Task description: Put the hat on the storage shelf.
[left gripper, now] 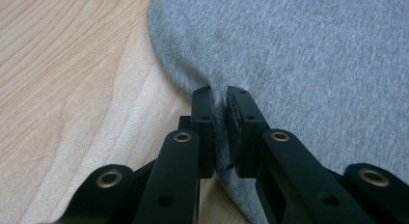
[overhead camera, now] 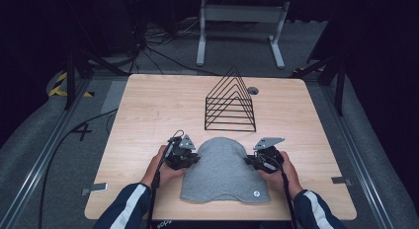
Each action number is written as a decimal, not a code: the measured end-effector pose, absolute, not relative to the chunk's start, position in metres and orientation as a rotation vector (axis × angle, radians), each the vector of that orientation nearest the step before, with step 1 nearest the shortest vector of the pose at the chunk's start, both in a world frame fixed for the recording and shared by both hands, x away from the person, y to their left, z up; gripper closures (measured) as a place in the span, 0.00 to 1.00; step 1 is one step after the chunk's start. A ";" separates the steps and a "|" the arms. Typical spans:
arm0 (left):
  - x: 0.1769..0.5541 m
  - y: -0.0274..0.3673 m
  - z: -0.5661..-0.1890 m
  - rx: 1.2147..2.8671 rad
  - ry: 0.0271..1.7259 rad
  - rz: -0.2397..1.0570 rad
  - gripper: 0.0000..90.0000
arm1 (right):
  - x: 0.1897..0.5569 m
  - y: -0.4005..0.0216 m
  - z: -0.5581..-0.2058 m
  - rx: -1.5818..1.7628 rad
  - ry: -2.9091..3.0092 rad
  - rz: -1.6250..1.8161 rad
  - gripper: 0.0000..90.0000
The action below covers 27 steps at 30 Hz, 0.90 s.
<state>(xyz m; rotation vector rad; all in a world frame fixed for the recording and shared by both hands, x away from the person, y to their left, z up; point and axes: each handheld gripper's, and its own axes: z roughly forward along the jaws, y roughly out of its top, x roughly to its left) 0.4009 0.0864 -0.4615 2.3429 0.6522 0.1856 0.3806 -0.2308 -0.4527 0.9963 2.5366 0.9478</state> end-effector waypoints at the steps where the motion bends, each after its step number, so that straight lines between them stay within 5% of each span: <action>1: 0.400 0.086 -0.461 2.346 0.652 0.209 0.92 | 0.380 -0.231 -0.453 0.988 2.537 0.949 0.94; 27: 0.392 0.077 -0.387 2.223 0.497 0.386 0.93 | 0.365 -0.252 -0.383 0.823 2.354 1.124 0.95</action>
